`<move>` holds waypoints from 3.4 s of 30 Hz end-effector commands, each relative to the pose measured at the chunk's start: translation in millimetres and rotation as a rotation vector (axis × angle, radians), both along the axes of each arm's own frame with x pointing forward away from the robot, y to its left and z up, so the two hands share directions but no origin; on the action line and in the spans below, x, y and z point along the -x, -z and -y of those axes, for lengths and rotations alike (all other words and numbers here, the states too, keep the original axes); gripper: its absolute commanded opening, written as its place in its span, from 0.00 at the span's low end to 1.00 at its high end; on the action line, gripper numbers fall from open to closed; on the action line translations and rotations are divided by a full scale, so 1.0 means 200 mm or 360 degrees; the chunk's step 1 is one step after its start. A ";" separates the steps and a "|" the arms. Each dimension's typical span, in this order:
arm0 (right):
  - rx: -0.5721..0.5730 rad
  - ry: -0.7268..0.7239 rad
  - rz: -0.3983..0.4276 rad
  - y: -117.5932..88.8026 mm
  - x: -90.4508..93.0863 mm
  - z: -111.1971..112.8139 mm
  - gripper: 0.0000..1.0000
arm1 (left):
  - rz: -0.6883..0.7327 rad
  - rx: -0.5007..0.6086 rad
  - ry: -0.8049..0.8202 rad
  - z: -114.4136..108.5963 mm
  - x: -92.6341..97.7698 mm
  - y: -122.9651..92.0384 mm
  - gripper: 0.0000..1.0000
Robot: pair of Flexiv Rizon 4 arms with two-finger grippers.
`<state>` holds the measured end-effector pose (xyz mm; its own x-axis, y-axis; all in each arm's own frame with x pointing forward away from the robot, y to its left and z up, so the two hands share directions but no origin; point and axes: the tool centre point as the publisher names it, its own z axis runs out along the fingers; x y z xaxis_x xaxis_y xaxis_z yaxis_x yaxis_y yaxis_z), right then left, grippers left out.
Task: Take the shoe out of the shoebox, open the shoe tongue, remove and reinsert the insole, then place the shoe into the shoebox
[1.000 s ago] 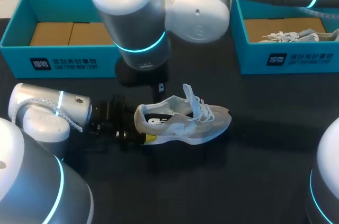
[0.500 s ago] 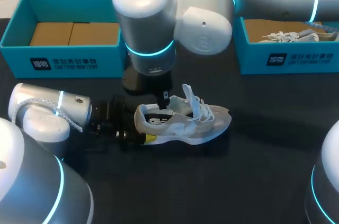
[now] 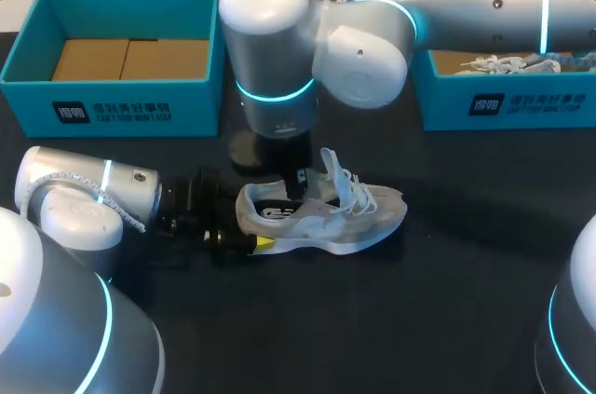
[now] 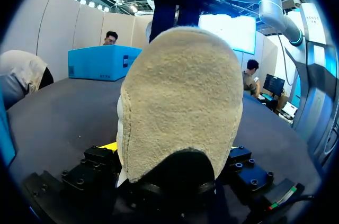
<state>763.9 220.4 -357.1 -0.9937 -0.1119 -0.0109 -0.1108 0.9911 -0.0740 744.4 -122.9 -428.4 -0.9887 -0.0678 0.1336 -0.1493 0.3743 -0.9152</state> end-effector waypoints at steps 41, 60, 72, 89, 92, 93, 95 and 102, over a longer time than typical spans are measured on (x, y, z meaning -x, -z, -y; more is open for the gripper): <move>-0.0083 0.0077 -0.0031 0.22 -0.05 -0.02 0.39 | -0.0001 -0.0007 -0.0002 0.01 0.00 0.02 0.00; -0.0113 0.0169 -0.0204 0.38 0.14 -0.03 0.00 | -0.0001 -0.0007 -0.0002 0.01 0.00 0.02 0.00; -0.0026 0.0212 -0.0137 0.21 0.18 0.11 0.00 | -0.0001 -0.0007 -0.0002 0.01 0.00 0.02 0.00; -0.0066 0.0189 -0.0044 0.03 0.09 0.17 0.00 | -0.0001 -0.0007 -0.0002 0.01 0.00 0.02 0.00; -0.0081 0.0179 -0.0052 0.01 0.07 0.16 0.00 | -0.0001 -0.0007 -0.0002 0.01 0.00 0.02 0.00; -0.0083 0.0178 -0.0052 0.00 0.06 0.16 0.00 | -0.0001 -0.0007 -0.0002 0.01 0.00 0.02 0.00; -0.0089 0.0175 -0.0045 -0.02 0.05 0.17 0.00 | -0.0001 -0.0007 -0.0002 0.01 0.00 0.02 0.00; -0.0105 0.0168 -0.0003 -0.09 0.01 0.19 0.00 | -0.0001 -0.0007 -0.0002 0.01 0.00 0.02 0.00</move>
